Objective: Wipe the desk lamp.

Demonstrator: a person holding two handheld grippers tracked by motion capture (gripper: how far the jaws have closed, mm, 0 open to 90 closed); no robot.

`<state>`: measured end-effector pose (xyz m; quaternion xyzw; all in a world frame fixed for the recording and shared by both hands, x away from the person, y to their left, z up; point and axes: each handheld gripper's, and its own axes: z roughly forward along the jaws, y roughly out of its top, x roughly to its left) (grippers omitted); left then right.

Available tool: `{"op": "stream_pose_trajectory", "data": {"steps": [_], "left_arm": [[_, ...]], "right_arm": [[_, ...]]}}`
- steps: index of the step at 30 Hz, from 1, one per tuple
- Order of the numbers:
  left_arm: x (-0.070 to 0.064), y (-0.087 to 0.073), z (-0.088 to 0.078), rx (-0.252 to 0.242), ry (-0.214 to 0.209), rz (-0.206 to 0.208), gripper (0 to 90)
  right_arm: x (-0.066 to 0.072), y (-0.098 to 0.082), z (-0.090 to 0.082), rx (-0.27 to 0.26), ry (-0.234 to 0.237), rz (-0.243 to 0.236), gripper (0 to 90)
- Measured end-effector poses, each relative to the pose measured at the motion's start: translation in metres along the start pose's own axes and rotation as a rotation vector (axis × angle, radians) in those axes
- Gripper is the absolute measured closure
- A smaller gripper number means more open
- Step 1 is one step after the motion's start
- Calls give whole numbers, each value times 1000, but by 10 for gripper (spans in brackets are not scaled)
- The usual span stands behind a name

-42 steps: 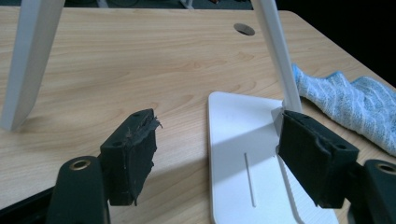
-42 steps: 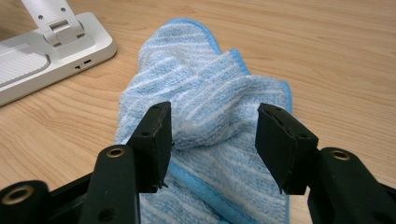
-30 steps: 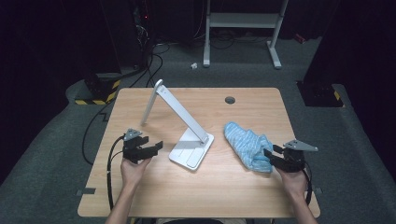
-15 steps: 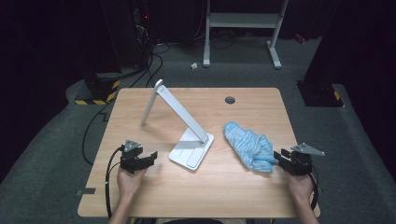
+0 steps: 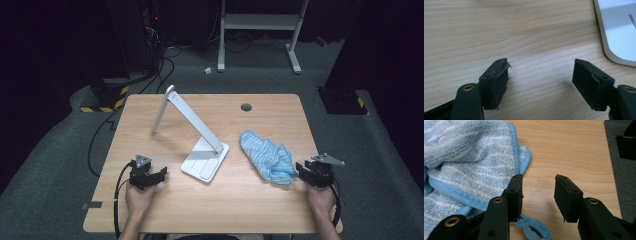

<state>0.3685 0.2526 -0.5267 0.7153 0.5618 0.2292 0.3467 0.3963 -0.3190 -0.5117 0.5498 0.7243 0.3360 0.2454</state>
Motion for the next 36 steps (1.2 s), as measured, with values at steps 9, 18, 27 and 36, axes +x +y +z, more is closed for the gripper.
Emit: {"op": "stream_pose_trajectory", "data": {"steps": [9, 18, 27, 36], "left_arm": [[-6, 0, 1, 16, 48, 48, 275], [-6, 0, 1, 19, 52, 35, 261], [-6, -1, 1, 17, 50, 35, 259], [-6, -1, 1, 17, 48, 35, 259]], "right_arm": [[5, -5, 9, 24, -27, -13, 507], [5, -5, 10, 32, -28, -17, 410], [5, -5, 10, 32, -29, -22, 391], [6, -5, 10, 33, -32, -26, 382]]}}
